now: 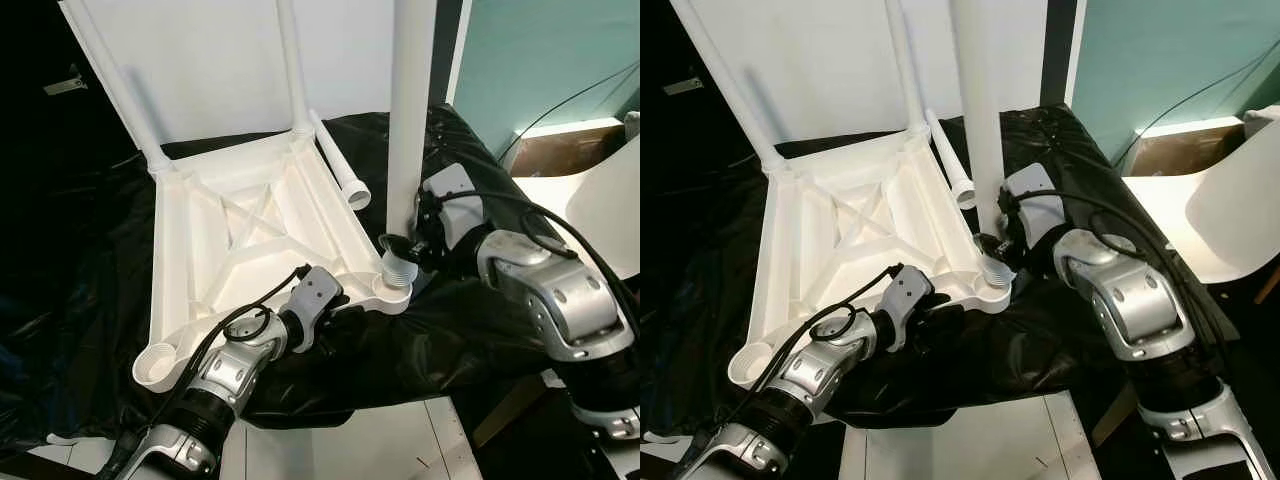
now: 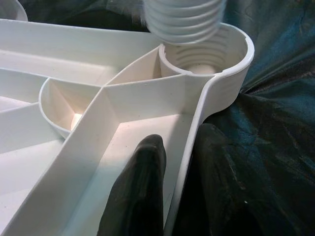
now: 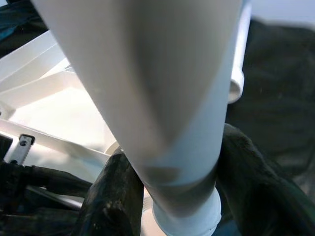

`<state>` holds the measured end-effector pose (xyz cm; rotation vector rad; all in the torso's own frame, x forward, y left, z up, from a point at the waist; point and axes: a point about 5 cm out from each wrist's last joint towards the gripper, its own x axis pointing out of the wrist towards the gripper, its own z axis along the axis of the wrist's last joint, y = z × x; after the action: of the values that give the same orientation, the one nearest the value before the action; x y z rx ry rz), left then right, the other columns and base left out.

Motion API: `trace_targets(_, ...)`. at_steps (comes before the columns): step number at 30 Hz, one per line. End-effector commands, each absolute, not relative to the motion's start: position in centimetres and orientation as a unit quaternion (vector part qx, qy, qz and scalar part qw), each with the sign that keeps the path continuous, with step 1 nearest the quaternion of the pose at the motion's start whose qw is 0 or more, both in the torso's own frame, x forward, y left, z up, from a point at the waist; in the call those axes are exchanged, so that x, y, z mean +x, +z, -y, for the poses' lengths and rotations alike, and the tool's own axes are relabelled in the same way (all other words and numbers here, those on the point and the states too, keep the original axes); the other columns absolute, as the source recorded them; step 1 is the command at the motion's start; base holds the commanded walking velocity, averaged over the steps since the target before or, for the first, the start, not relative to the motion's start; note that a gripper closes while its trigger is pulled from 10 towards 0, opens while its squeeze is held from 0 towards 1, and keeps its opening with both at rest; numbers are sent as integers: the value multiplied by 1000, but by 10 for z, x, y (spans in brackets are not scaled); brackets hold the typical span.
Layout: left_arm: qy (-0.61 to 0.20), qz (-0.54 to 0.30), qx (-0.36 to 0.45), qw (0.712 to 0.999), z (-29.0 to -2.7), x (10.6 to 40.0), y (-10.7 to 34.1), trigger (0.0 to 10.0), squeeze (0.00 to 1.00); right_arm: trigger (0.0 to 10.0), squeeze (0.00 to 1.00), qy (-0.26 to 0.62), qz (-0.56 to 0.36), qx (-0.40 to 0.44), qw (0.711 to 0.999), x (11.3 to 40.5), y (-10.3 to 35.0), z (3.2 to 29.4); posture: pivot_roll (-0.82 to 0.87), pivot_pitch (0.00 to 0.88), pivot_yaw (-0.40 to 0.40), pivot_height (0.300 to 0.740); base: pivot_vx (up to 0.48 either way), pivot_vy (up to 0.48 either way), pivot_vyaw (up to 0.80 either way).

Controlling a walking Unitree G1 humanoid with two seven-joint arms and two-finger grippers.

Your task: Building children table

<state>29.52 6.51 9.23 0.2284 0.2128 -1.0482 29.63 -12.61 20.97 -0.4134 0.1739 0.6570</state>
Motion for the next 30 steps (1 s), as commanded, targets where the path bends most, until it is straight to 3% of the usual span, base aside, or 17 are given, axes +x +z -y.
trace_targets(1, -526, -136, 109, 832, -68, 286, 77, 10000, 0, 10000, 0, 329, -119, -205, 914, 295, 193, 125, -157, 0, 83, 740, 0, 0, 0)
trace_targets(8, -528, -136, 104, 832, -69, 285, 77, 9882, 0, 10000, 0, 347, -115, -206, 908, 295, 186, 116, -145, 0, 82, 740, 0, 0, 0)
trace_targets(9, -530, -137, 101, 831, -70, 284, 77, 6745, 0, 10000, 0, 346, -114, -204, 909, 295, 186, 115, -143, 0, 82, 740, 0, 0, 0)
trace_targets(10, -531, -137, 100, 830, -70, 283, 77, 2824, 0, 10000, 0, 346, -113, -203, 909, 295, 186, 116, -144, 0, 83, 740, 0, 0, 0)
trace_targets(11, -531, -137, 100, 830, -70, 283, 77, 2824, 0, 10000, 0, 346, -113, -203, 909, 295, 186, 116, -144, 0, 83, 740, 0, 0, 0)
trace_targets(13, -535, -138, 98, 828, -70, 282, 77, 510, 0, 10000, 0, 346, -114, -198, 910, 293, 185, 115, -148, 0, 84, 740, 0, 0, 0)
trace_targets(16, -537, -138, 97, 827, -70, 282, 77, 314, 0, 10000, 0, 348, -113, -196, 910, 291, 184, 115, -151, 0, 85, 740, 0, 0, 0)
trace_targets(17, -538, -137, 100, 826, -70, 282, 77, 3647, 0, 10000, 0, 350, -112, -195, 910, 290, 183, 114, -155, 0, 86, 740, 0, 0, 0)
trace_targets(18, -536, -137, 103, 826, -69, 282, 77, 8235, 0, 10000, 0, 352, -112, -193, 909, 288, 182, 114, -156, 0, 87, 740, 0, 0, 0)
trace_targets(19, -535, -137, 104, 827, -68, 283, 77, 10000, 0, 10000, 0, 355, -114, -191, 908, 286, 180, 113, -159, 0, 87, 740, 0, 0, 0)
trace_targets(30, -535, -138, 106, 827, -66, 284, 77, 10000, 0, 10000, 0, 375, -124, -191, 899, 278, 176, 114, -162, 0, 86, 740, 0, 0, 0)
